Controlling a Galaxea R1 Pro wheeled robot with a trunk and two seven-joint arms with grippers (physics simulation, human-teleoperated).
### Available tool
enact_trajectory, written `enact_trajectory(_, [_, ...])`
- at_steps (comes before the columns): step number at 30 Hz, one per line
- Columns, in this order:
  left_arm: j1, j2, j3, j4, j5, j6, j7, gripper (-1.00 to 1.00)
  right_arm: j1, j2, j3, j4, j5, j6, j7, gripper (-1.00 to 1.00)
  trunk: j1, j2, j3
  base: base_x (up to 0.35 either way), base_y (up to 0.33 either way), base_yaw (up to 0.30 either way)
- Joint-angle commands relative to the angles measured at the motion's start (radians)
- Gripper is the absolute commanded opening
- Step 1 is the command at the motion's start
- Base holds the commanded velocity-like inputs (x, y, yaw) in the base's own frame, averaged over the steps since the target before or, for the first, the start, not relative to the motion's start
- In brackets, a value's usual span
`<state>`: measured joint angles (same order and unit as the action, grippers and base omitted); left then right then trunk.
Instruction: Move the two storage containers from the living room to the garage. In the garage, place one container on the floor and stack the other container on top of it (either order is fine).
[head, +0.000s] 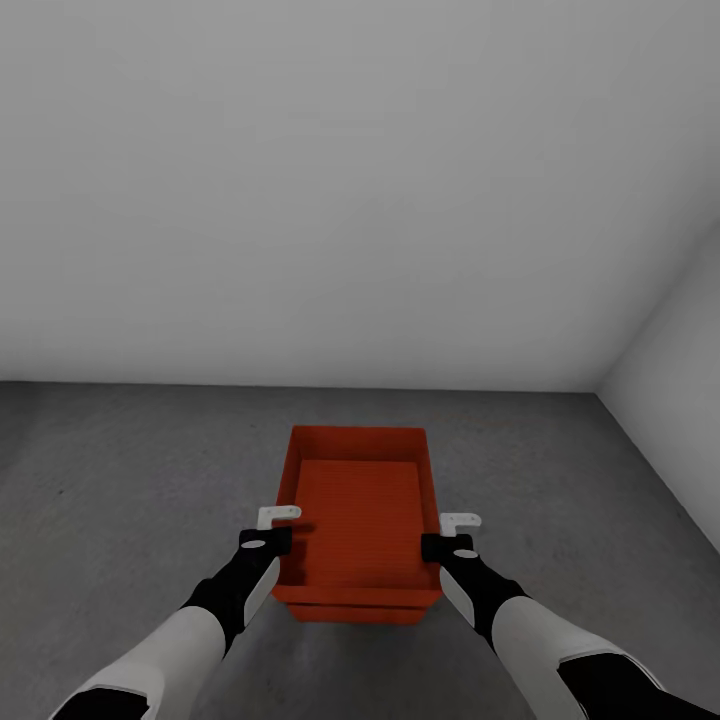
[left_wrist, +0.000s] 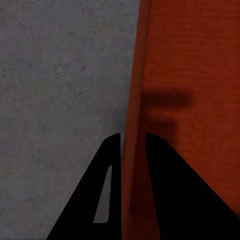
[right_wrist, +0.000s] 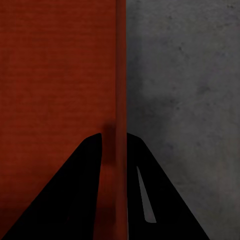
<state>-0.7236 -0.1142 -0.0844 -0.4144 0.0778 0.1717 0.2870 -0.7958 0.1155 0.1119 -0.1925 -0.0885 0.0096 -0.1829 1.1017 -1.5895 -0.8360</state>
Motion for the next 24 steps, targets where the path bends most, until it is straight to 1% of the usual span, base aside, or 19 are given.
enact_trajectory(1, [0.000,0.001,0.003,0.000,0.091,0.006,0.009,-1.00,0.000,0.000,-0.011,-0.004,0.007,-0.035,-0.101,-1.00,0.000,0.000,-0.001,0.000,0.000,0.000])
enact_trajectory(11, [0.000,0.001,0.003,0.000,0.091,0.006,0.009,-1.00,0.000,0.000,-0.011,-0.004,0.007,-0.035,-0.101,-1.00,0.000,0.000,-0.001,0.000,0.000,0.000])
enact_trajectory(22, [0.000,0.001,0.003,0.000,0.091,0.006,0.009,-1.00,0.000,0.000,-0.011,-0.004,0.007,-0.035,-0.101,-1.00,0.042,-0.077,-0.035,0.000,0.000,0.000])
enact_trajectory(24, [0.000,0.001,0.003,0.000,0.091,0.006,0.009,-1.00,0.000,0.000,-0.011,-0.004,0.007,-0.035,-0.101,-1.00,0.042,-0.077,-0.035,0.000,0.000,0.000])
